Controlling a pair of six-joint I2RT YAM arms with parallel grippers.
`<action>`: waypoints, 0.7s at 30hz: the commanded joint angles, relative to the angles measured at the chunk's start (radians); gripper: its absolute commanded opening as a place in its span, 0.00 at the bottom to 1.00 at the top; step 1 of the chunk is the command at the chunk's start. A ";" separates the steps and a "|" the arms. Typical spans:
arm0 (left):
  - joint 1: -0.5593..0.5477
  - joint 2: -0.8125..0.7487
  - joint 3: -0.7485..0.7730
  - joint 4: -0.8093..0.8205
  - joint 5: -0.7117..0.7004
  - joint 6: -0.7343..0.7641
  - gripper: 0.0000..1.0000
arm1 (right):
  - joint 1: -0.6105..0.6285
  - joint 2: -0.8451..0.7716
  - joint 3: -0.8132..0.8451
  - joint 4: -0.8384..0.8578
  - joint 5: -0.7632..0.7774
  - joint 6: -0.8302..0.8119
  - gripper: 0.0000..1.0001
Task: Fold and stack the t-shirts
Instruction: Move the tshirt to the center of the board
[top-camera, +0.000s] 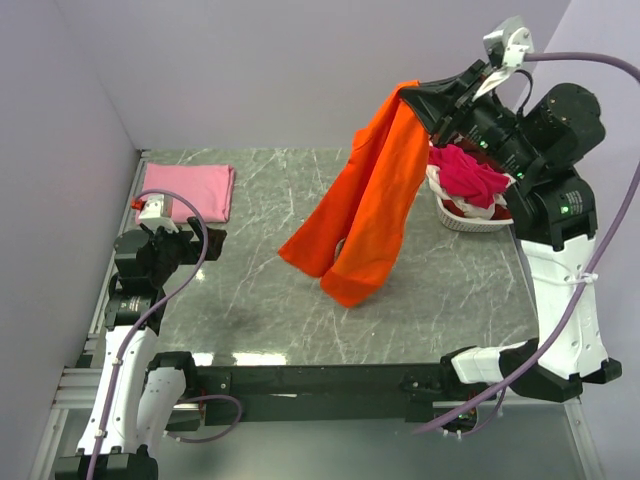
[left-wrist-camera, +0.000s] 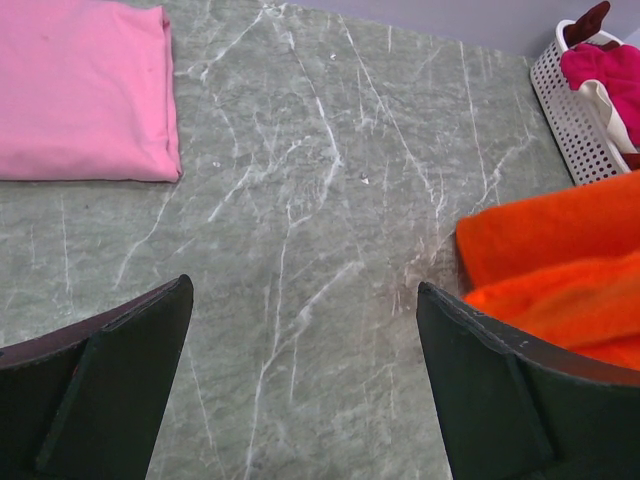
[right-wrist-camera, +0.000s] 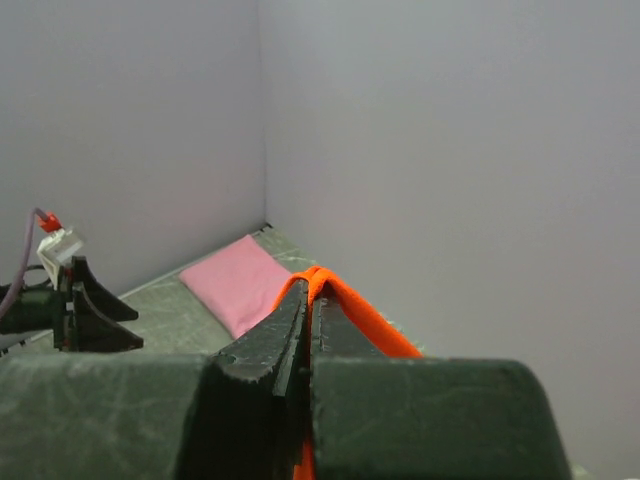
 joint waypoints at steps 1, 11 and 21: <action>0.004 -0.017 0.010 0.052 0.033 0.015 0.99 | 0.009 -0.023 -0.085 0.055 0.026 -0.033 0.00; 0.004 -0.017 0.001 0.075 0.141 0.015 0.99 | 0.020 0.151 -0.495 0.021 0.109 -0.180 0.44; -0.047 0.156 0.000 0.136 0.356 -0.042 0.99 | -0.061 0.176 -0.763 -0.086 0.005 -0.336 0.72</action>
